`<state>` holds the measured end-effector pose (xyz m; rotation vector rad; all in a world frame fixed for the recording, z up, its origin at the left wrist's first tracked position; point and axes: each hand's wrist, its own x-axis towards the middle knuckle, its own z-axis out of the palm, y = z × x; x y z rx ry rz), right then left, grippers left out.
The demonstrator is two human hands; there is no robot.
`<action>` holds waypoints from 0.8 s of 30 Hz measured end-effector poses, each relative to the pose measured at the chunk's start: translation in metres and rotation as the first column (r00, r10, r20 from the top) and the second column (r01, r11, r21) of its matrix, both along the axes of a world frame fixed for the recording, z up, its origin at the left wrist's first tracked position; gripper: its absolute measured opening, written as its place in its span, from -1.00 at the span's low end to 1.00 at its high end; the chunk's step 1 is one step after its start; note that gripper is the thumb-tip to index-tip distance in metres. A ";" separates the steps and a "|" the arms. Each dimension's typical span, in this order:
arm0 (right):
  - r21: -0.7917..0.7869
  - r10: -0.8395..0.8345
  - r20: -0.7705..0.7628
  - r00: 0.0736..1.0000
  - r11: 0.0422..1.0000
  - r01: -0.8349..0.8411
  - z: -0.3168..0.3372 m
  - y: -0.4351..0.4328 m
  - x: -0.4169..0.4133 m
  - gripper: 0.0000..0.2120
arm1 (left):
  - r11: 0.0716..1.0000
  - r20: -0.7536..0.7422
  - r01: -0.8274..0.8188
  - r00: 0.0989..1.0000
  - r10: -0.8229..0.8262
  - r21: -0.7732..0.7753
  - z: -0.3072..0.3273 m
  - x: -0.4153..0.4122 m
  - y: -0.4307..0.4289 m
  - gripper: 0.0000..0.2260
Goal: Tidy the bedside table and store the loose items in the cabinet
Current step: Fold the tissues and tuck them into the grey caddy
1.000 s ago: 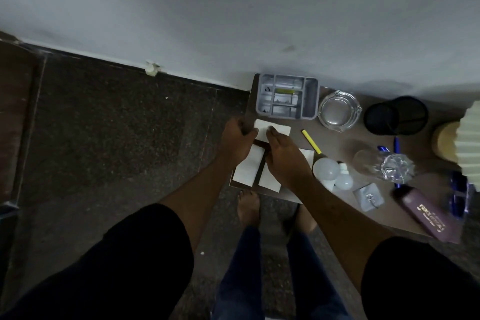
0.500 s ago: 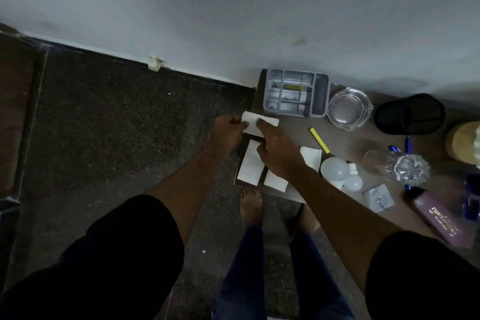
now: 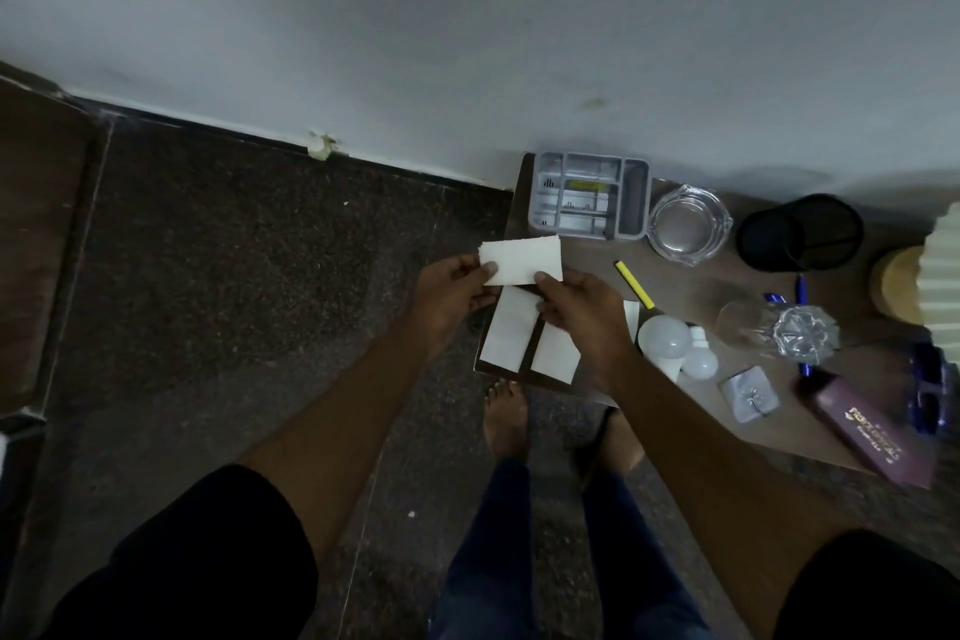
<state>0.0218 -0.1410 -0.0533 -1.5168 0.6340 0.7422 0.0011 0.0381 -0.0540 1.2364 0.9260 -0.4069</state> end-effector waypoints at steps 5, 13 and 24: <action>0.141 -0.185 -0.013 0.983 0.973 0.185 0.024 0.004 -0.007 -0.82 | 0.998 0.027 -0.030 0.999 0.031 -0.047 0.020 -0.010 -0.016 -0.80; -0.148 0.208 0.326 0.922 0.975 -0.168 0.048 -0.031 0.024 -0.77 | 0.910 0.109 0.349 0.919 -0.379 0.224 0.035 0.004 -0.026 -0.71; -0.504 0.584 0.512 0.630 0.798 -0.330 0.074 -0.053 0.102 -0.90 | 0.776 0.273 0.468 0.751 -0.602 0.423 0.061 0.107 -0.039 -0.65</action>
